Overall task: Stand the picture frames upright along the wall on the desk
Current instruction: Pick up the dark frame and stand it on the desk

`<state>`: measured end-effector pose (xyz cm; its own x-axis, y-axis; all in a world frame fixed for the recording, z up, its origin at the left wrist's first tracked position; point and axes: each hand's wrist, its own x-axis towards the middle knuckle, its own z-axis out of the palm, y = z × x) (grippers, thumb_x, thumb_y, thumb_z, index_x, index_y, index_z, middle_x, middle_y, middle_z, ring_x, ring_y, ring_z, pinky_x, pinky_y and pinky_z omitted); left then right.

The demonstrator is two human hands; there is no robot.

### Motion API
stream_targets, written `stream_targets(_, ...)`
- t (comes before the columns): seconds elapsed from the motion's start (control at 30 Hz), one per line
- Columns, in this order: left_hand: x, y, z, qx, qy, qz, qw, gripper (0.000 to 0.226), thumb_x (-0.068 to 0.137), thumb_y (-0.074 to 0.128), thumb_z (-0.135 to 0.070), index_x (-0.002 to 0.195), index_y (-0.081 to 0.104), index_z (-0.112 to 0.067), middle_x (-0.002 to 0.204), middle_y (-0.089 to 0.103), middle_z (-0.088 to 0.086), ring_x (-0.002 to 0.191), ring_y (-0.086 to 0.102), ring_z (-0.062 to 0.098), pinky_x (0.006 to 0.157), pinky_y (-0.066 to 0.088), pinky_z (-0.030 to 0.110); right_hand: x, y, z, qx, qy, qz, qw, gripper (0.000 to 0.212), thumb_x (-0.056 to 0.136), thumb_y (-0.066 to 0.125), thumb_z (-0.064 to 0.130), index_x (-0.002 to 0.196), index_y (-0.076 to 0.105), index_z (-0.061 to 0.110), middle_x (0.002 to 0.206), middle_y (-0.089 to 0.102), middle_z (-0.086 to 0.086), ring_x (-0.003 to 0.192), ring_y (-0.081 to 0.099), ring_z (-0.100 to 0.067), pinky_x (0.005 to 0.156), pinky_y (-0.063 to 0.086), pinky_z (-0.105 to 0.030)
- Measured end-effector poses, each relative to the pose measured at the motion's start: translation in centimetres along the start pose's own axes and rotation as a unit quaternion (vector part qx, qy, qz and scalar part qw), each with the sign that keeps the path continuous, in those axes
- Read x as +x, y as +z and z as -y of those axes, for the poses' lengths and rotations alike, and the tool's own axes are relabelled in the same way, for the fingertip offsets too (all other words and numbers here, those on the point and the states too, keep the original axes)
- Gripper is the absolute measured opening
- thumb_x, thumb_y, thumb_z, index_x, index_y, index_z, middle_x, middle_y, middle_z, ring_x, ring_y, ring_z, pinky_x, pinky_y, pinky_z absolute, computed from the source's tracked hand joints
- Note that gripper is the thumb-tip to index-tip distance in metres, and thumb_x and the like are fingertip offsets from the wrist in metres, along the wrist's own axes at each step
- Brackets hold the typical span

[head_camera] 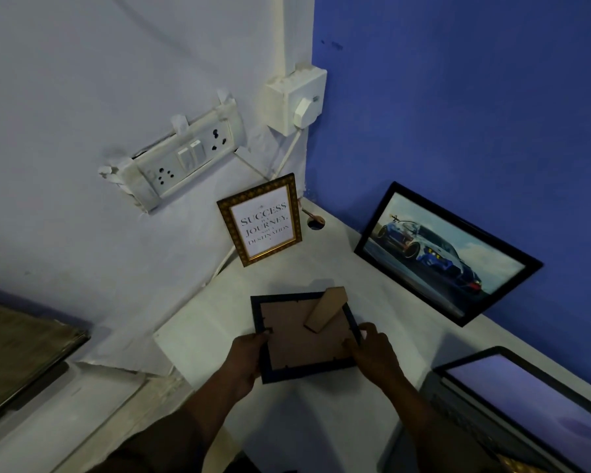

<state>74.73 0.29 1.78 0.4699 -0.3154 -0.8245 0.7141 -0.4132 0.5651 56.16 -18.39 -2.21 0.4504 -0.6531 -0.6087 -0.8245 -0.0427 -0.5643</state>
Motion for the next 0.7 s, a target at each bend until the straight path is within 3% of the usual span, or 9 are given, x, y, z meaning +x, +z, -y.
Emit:
stream_targets(0.1, 0.2, -0.2, -2.0, 0.023, 0.035, 0.033, 0.999, 0.025, 0.100, 0.063, -0.018, 0.112, 0.071, 0.002, 0.106, 0.075, 0.020, 0.089, 0.071, 0.033, 0.072, 0.060, 0.034, -0.9, -0.1, 0.7, -0.001, -0.063, -0.015, 0.998, 0.059, 0.091, 0.060, 0.060, 0.135, 0.054, 0.021, 0.129, 0.057, -0.010, 0.097, 0.061, -0.016, 0.081, 0.051, -0.027)
stream_targets(0.17, 0.8, -0.3, -3.5, 0.019, 0.052, 0.048, 0.997, 0.023, 0.098, 0.065, -0.017, 0.108, 0.072, 0.002, 0.108, 0.075, 0.025, 0.095, 0.071, 0.039, 0.083, 0.059, 0.044, -2.1, -0.1, 1.1, 0.010, -0.137, -0.039, 0.990, 0.056, 0.091, 0.060, 0.060, 0.133, 0.059, 0.024, 0.134, 0.058, 0.001, 0.109, 0.062, -0.011, 0.095, 0.048, -0.022)
stream_targets(0.27, 1.4, 0.0, -6.0, -0.021, 0.063, 0.066, 0.996, 0.025, 0.096, 0.063, -0.014, 0.115, 0.068, 0.002, 0.117, 0.071, 0.029, 0.109, 0.066, 0.045, 0.095, 0.053, 0.052, -3.5, 0.0, 1.8, -0.086, -0.259, -0.077, 0.959, 0.065, 0.090, 0.050, 0.072, 0.144, 0.048, 0.035, 0.145, 0.045, 0.021, 0.137, 0.042, 0.002, 0.125, 0.018, -0.031)
stream_targets(0.33, 1.8, 0.4, -7.6, -0.042, 0.070, 0.076, 0.994, 0.029, 0.095, 0.063, -0.010, 0.121, 0.066, 0.003, 0.123, 0.069, 0.029, 0.108, 0.065, 0.042, 0.093, 0.053, 0.049, -3.6, 0.3, 2.5, -0.190, -0.292, -0.120, 0.929, 0.072, 0.089, 0.049, 0.075, 0.148, 0.045, 0.034, 0.147, 0.042, 0.022, 0.144, 0.033, 0.002, 0.129, 0.009, -0.040)
stream_targets(0.4, 2.0, 0.8, -9.1, -0.052, 0.066, 0.083, 0.993, 0.033, 0.095, 0.061, -0.007, 0.126, 0.063, 0.006, 0.124, 0.067, 0.030, 0.103, 0.066, 0.039, 0.085, 0.056, 0.046, -3.1, 0.7, 3.5, -0.236, -0.291, -0.174, 0.911, 0.061, 0.093, 0.054, 0.063, 0.144, 0.053, 0.030, 0.145, 0.055, 0.012, 0.141, 0.045, -0.007, 0.128, 0.016, -0.044)
stream_targets(0.47, 1.7, 1.3, -10.5, -0.066, 0.051, 0.103, 0.991, 0.032, 0.097, 0.059, -0.005, 0.127, 0.061, 0.009, 0.120, 0.066, 0.029, 0.097, 0.067, 0.036, 0.076, 0.059, 0.042, -2.6, 1.0, 5.0, -0.222, -0.283, -0.212, 0.909, 0.042, 0.097, 0.059, 0.043, 0.137, 0.061, 0.028, 0.136, 0.066, 0.005, 0.128, 0.060, -0.013, 0.124, 0.022, -0.035)
stream_targets(0.53, 1.2, 1.6, -11.6, -0.076, 0.040, 0.127, 0.988, 0.030, 0.099, 0.059, -0.006, 0.124, 0.061, 0.009, 0.112, 0.068, 0.026, 0.092, 0.068, 0.033, 0.071, 0.061, 0.040, -2.4, 1.0, 6.4, -0.177, -0.266, -0.225, 0.921, 0.033, 0.099, 0.062, 0.028, 0.132, 0.065, 0.028, 0.126, 0.072, 0.003, 0.113, 0.068, -0.018, 0.114, 0.039, -0.030)
stream_targets(0.6, 0.7, 1.7, -12.2, -0.089, 0.041, 0.167, 0.981, 0.025, 0.100, 0.060, -0.012, 0.117, 0.066, 0.006, 0.105, 0.072, 0.023, 0.095, 0.070, 0.033, 0.075, 0.064, 0.039, -2.5, 0.9, 7.1, -0.124, -0.243, -0.240, 0.932, 0.029, 0.099, 0.062, 0.024, 0.127, 0.068, 0.030, 0.118, 0.074, 0.004, 0.103, 0.069, -0.017, 0.094, 0.054, -0.030)
stream_targets(0.7, 0.7, 0.8, -13.1, -0.068, 0.042, 0.202, 0.976, 0.027, 0.102, 0.057, -0.026, 0.101, 0.069, -0.002, 0.101, 0.076, 0.021, 0.095, 0.072, 0.035, 0.087, 0.058, 0.045, -3.2, 0.6, 8.6, -0.071, -0.230, -0.265, 0.934, 0.023, 0.102, 0.058, 0.026, 0.122, 0.069, 0.028, 0.110, 0.074, 0.008, 0.096, 0.068, -0.011, 0.084, 0.056, -0.029)
